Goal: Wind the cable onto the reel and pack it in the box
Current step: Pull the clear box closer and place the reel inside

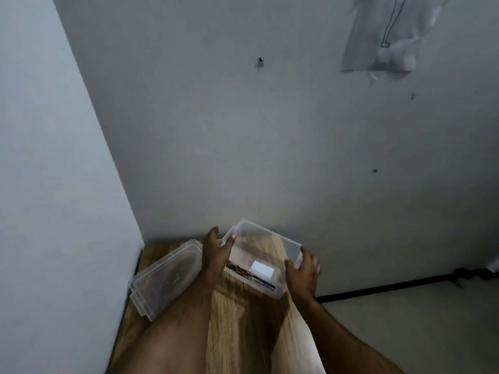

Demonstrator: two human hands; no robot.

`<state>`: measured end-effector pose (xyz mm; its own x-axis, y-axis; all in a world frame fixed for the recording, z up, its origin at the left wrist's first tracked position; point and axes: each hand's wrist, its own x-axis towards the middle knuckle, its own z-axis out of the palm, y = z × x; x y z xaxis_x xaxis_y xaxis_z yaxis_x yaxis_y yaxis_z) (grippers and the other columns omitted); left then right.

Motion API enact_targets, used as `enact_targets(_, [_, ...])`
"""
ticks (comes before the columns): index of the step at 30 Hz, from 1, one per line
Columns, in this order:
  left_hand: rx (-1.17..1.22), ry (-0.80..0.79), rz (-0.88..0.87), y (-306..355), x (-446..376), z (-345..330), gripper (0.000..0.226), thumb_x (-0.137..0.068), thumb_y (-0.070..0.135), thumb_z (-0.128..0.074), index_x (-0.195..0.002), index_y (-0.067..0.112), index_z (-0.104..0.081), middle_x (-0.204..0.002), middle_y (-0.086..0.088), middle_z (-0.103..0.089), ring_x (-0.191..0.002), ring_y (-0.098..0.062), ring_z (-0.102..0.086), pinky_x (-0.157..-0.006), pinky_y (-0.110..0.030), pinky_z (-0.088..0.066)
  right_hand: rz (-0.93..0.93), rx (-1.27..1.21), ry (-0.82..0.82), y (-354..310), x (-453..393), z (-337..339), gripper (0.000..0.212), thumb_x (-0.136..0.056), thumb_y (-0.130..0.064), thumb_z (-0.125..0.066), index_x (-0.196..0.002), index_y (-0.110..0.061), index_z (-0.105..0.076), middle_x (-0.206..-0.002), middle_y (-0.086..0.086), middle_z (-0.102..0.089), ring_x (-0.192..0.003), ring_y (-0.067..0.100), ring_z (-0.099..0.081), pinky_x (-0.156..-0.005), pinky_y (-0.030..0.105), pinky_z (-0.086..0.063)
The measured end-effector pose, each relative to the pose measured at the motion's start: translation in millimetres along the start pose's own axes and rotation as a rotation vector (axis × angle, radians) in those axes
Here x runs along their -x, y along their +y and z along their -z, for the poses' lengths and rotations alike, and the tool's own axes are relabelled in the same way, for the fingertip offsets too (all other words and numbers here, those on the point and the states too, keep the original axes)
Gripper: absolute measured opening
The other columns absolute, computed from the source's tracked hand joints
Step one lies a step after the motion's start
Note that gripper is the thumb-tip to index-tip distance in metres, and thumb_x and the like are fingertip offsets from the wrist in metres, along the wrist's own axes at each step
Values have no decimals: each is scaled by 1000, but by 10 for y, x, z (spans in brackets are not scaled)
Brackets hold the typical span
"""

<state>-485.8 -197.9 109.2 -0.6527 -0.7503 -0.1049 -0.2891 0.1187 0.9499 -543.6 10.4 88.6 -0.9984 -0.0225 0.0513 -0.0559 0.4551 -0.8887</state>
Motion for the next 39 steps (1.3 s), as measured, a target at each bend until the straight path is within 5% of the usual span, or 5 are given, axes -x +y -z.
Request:
enact_targets(5, [-10,-81,80,-68,-336,-111,65,-99,38,-67,-152,5,-46,-155,-15,-50,-141,-35,-49,-111,-39,-42,-64,-51,9,134,-189,-178,59,-86,-6,-72,-142,-6,-51,-136,19,-52,-132,36,-42,-110,47,-41])
enact_targets(10, [11,-165,68,-128,-394,-202,40,-101,35,-65,-130,7,-68,-124,-14,-72,-115,-36,-67,-102,-49,-55,-96,-105,18,227,-267,-270,61,-86,-4,-71,-143,-5,-49,-135,20,-53,-127,36,-50,-107,50,-46])
enact_targets(22, [-58,-163,84,-12,-259,-108,33,-106,27,-57,-127,4,-68,-123,-18,-70,-113,-38,-66,-102,-46,-55,-138,-233,10,206,-216,-297,76,-76,19,-49,-147,-8,-46,-137,17,-56,-126,35,-55,-107,50,-50])
enact_targets(28, [-39,-64,78,33,85,34,37,-106,31,-57,-130,5,-65,-126,-18,-70,-107,-30,-65,-83,-32,-50,-64,-274,-48,60,-125,-99,69,-76,22,-51,-137,-8,-53,-124,15,-64,-116,34,-63,-96,52,-57])
enact_targets(39, [75,94,115,-164,1188,352,31,-107,24,-55,-130,5,-63,-128,-17,-69,-115,-33,-66,-100,-42,-55,27,-242,-259,-58,469,464,51,-82,16,-56,-115,-22,-62,-102,-1,-68,-99,22,-67,-61,16,-55])
